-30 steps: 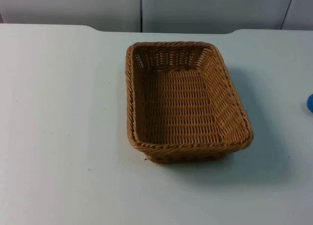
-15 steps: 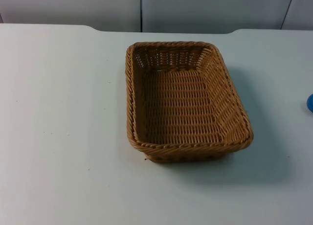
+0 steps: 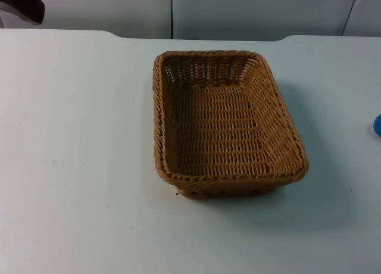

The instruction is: Pick up the basket with the left hand and place the ball into the basket with the right hand.

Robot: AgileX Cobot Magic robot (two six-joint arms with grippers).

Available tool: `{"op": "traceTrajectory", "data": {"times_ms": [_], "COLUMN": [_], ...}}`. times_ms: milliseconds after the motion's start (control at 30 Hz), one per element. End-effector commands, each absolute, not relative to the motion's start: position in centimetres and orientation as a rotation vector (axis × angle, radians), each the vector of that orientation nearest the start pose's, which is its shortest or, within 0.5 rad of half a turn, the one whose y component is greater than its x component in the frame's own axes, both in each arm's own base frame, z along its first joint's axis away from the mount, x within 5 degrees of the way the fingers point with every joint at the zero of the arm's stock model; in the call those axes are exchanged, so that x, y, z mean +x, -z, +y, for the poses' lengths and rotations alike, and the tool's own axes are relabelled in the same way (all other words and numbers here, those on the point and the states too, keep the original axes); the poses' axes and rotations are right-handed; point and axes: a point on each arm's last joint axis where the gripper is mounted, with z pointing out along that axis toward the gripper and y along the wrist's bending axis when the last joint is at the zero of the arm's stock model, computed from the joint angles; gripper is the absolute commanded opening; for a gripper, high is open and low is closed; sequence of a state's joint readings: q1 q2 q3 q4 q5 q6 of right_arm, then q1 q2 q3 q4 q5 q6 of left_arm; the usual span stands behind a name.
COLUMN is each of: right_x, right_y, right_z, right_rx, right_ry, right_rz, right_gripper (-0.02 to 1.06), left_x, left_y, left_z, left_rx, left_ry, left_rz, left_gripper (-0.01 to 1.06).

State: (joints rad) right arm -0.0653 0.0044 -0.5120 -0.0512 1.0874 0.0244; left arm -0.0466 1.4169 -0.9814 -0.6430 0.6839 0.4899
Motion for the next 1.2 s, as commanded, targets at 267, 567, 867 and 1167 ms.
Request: {"op": "traceTrajectory", "data": {"times_ms": [267,567,867,1167], "right_x": [-0.7,-0.7,-0.7,-0.7], "right_y": [-27.8,-27.8,-27.8,-27.8], "right_z": [-0.4,-0.4,-0.4,-0.4], "right_rx": [0.103,0.103,0.103,0.103], "right_ry": [0.088,0.088,0.088,0.088], "right_rz": [2.051,2.051,2.051,2.051], "right_gripper": [0.92,0.92,0.92,0.92], "left_x": [33.0,36.5,38.7,40.0], "left_y": [-26.0,-22.1,-17.2,-13.8], "left_z": [-8.5,-12.2,-14.1,-14.9], "left_rx": [0.273,0.323,0.312,0.274], "left_ry": [0.58,0.637,0.664,0.704], "left_rz": [2.491,2.555,2.648,2.713], "left_gripper": [0.81,0.81,0.81,0.81]}}
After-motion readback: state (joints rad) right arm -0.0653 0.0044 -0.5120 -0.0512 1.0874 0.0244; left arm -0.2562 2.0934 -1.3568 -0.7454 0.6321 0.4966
